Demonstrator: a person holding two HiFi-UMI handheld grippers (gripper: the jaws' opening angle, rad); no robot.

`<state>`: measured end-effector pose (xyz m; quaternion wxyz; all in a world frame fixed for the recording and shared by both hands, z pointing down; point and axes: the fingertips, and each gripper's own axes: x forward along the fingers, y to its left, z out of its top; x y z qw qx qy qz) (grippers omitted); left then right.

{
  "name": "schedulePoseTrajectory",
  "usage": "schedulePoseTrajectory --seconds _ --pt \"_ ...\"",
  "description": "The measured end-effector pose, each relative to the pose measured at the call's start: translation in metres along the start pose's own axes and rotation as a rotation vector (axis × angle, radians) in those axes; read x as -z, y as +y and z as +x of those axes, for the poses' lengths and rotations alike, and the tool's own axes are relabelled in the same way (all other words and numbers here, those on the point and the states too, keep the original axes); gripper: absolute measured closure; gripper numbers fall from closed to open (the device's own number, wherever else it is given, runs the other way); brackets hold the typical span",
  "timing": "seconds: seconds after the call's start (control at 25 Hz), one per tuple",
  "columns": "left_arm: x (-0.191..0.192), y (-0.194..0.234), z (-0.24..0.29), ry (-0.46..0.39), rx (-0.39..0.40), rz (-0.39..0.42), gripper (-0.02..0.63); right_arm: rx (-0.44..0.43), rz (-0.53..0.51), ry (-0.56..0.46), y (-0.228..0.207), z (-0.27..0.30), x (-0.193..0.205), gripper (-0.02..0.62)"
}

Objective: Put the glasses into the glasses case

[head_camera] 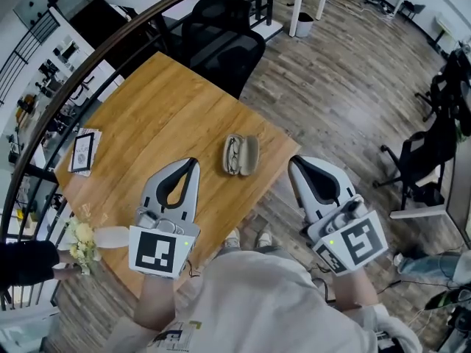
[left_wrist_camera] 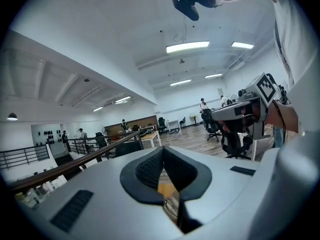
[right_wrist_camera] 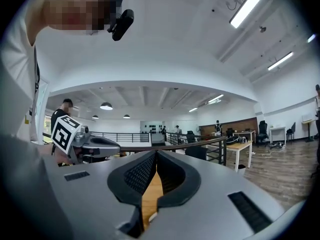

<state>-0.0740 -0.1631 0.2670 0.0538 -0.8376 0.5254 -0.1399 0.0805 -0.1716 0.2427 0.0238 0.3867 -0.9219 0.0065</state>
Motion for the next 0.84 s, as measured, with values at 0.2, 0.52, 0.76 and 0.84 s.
schedulePoseTrajectory --seconds 0.2,0.52,0.76,0.84 --pt "0.013 -0.015 0.006 0.049 0.012 -0.009 0.589 -0.001 0.044 0.033 -0.002 0.001 0.019 0.565" --pt "0.017 -0.021 0.011 0.07 0.03 -0.051 0.589 -0.021 0.037 0.039 -0.003 0.005 0.024 0.566" --pt "0.014 -0.023 0.015 0.071 0.031 -0.037 0.589 -0.01 0.051 0.039 -0.012 0.004 0.027 0.566" --pt "0.014 -0.023 0.015 0.074 0.032 -0.035 0.589 -0.008 0.052 0.045 -0.013 0.004 0.029 0.566"
